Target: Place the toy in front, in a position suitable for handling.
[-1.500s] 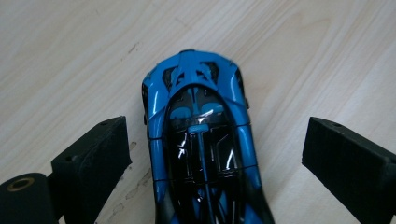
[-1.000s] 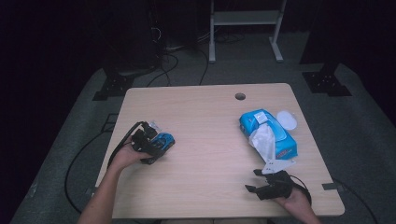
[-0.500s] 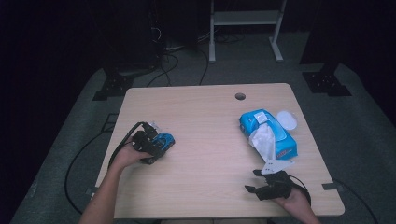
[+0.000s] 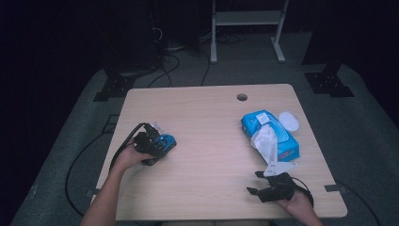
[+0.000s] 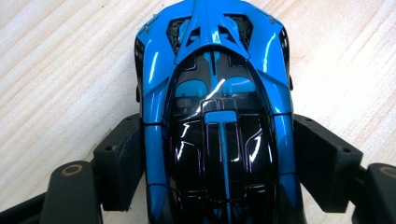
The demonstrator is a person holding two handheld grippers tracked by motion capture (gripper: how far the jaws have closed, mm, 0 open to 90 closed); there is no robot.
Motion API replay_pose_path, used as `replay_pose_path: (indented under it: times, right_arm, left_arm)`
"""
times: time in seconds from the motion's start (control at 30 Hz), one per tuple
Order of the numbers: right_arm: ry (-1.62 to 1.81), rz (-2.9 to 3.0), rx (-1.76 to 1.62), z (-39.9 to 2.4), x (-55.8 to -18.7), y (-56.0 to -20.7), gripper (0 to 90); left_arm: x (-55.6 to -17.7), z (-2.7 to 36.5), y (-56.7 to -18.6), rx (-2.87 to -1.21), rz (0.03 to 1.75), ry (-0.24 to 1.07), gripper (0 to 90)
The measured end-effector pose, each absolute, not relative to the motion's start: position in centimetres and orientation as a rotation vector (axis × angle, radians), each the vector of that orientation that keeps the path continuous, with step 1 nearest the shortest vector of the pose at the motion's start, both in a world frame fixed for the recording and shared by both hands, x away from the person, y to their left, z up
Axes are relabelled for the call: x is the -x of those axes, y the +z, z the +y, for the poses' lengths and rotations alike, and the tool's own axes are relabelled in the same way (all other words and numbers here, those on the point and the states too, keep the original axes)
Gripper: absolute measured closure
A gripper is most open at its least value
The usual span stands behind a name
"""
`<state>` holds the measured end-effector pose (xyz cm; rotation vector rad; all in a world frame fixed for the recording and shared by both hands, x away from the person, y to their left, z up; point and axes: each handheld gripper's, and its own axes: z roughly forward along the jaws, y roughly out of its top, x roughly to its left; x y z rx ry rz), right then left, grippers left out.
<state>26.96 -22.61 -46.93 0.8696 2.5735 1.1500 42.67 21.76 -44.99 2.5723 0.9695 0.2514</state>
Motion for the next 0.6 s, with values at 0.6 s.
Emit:
replay_pose_path:
  times: [0.6]
  right_arm:
    - [1.149,2.563,-0.856,-22.85,-26.93,-46.73,29.8]
  left_arm:
    - [-42.52,21.99,-44.64,-2.556,0.968,0.254,27.7]
